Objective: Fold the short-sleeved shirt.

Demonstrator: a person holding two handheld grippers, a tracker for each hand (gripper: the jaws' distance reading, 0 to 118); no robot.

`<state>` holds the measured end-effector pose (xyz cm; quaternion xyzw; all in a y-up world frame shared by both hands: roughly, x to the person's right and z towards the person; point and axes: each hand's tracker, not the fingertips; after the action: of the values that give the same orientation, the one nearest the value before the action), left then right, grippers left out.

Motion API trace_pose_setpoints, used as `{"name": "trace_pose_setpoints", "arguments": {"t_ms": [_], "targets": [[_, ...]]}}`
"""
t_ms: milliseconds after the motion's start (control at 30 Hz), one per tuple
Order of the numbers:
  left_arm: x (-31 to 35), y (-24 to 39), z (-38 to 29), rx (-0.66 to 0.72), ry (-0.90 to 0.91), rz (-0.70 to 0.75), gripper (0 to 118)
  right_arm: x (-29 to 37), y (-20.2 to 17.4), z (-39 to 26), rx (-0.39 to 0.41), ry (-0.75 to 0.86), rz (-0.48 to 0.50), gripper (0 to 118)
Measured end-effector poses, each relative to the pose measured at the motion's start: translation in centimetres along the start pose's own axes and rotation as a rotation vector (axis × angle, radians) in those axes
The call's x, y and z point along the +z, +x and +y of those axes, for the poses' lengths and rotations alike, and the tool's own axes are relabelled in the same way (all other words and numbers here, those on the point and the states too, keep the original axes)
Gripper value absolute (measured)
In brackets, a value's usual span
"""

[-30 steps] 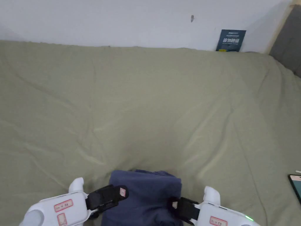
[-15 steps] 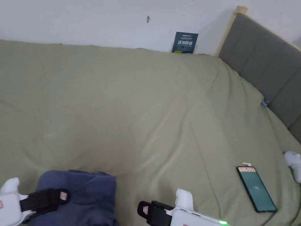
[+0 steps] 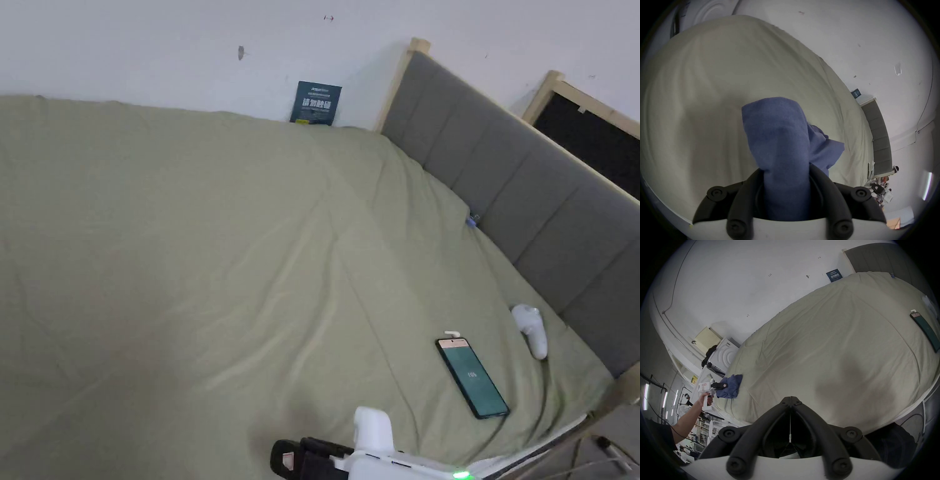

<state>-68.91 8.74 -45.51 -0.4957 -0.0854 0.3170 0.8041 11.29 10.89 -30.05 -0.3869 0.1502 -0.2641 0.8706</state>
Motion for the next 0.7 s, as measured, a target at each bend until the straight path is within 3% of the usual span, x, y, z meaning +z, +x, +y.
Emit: {"name": "trace_pose_setpoints", "arguments": {"t_ms": [67,200,267,300,400,433,600,633,667,700], "targets": [[1.4,-4.3,0.7,0.05,-0.04,-0.022,21,0.0,-0.4,-0.4,-0.014,0.005,0.0,1],[1.6,-8.4,0.5,0.184,-0.048,0.088,21,-0.1,-1.7,-0.7,0.001,0.006,-0.028,1],[1.3,-7.7,0.3,0.064,-0.024,-0.003,23,-0.1,-2.1,-0.7,0.013,0.01,-0.03,1],[1.4,-7.8,0.4,0.051,-0.03,0.013,33,-0.1,-2.3,-0.6,0.016,0.011,-0.027,1],[2.7,-7.7,0.3,0.068,0.014,-0.008,97,0.0,-2.9,-0.5,0.023,0.015,-0.022,1],[3.7,-7.7,0.2,0.058,0.034,-0.015,113,0.1,-3.0,-0.5,0.026,0.017,-0.015,1],[9.2,-7.8,-1.7,0.031,0.063,0.174,112,1.2,-3.8,0.2,0.082,0.026,0.021,1],[10.7,-5.4,-3.0,-0.009,0.147,0.257,106,1.7,-4.0,0.5,0.109,0.036,0.031,1],[11.8,-4.1,-3.7,-0.023,0.21,0.317,82,2.2,-4.1,0.8,0.124,0.043,0.036,1],[13.1,-1.7,-5.0,-0.037,0.325,0.358,74,2.7,-4.2,1.2,0.147,0.054,0.036,1]]}}
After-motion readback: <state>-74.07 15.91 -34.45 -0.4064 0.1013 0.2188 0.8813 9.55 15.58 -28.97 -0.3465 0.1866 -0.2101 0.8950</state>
